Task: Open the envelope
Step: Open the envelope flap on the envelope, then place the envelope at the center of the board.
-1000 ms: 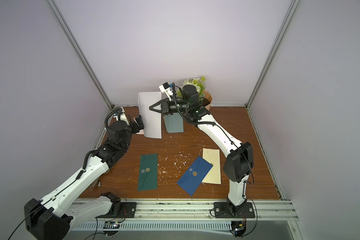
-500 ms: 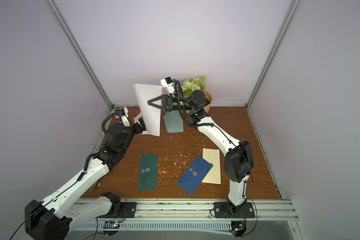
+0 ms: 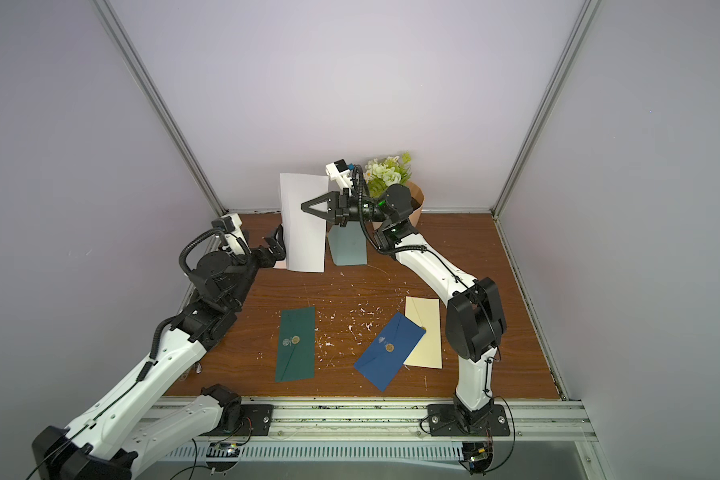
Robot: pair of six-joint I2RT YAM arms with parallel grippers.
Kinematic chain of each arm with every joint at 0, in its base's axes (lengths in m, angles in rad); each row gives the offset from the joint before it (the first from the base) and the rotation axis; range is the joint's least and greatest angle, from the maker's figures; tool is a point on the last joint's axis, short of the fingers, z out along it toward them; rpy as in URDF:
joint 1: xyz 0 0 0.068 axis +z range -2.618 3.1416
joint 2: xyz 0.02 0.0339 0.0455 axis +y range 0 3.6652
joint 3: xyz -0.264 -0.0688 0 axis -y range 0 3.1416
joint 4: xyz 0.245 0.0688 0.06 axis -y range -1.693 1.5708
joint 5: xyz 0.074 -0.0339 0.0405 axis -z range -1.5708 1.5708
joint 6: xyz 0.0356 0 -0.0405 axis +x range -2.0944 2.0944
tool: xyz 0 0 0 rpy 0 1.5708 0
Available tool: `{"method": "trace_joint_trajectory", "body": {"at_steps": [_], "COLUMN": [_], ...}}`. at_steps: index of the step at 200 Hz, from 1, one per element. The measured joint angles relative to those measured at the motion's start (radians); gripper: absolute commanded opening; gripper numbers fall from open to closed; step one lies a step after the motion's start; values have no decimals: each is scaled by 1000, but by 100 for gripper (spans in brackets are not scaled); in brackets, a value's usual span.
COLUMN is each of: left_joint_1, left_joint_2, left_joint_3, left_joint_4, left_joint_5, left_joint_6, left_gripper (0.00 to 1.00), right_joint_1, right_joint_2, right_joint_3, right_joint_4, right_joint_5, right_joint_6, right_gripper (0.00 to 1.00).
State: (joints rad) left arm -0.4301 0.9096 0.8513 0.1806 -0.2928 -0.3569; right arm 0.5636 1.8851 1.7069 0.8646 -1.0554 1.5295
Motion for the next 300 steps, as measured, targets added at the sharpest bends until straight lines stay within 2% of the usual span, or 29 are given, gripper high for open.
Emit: {"method": "trace_joint_trajectory", "body": {"at_steps": [45, 107, 137, 176, 216, 242, 250, 267, 290, 300], "left_joint_1": [0, 3, 61, 152, 234, 255, 258, 261, 261, 261], "left_joint_2": [-121, -182, -131, -87, -26, 59, 86, 139, 166, 168], "left_joint_3": [-1, -98, -102, -132, -134, -100, -86, -61, -55, -54], "left_joint_4": [-60, -22, 29, 113, 224, 280, 297, 342, 383, 395], "left_joint_5": [29, 249, 409, 533, 634, 726, 755, 826, 880, 897], "left_joint_6": [-33, -183, -249, -333, -402, -431, -441, -475, -500, -512], "left_gripper": [100, 100, 100, 98, 84, 82, 77, 59, 53, 43], "right_joint_1": [-51, -61, -61, -61, -61, -61, -61, -61, -61, -61], "right_joint_2": [3, 64, 81, 82, 80, 79, 79, 79, 79, 78], "right_joint_3": [2, 68, 71, 71, 65, 58, 55, 54, 52, 50], "right_joint_4": [-111, -136, -135, -82, -45, -37, -37, -36, -29, -26], "right_joint_5": [2, 8, 10, 10, 4, 2, 1, 0, -2, -2], "right_joint_6": [-76, -93, -83, -21, 6, 16, 17, 20, 22, 23], "right_gripper": [0, 0, 0, 0, 0, 0, 0, 0, 0, 0]}}
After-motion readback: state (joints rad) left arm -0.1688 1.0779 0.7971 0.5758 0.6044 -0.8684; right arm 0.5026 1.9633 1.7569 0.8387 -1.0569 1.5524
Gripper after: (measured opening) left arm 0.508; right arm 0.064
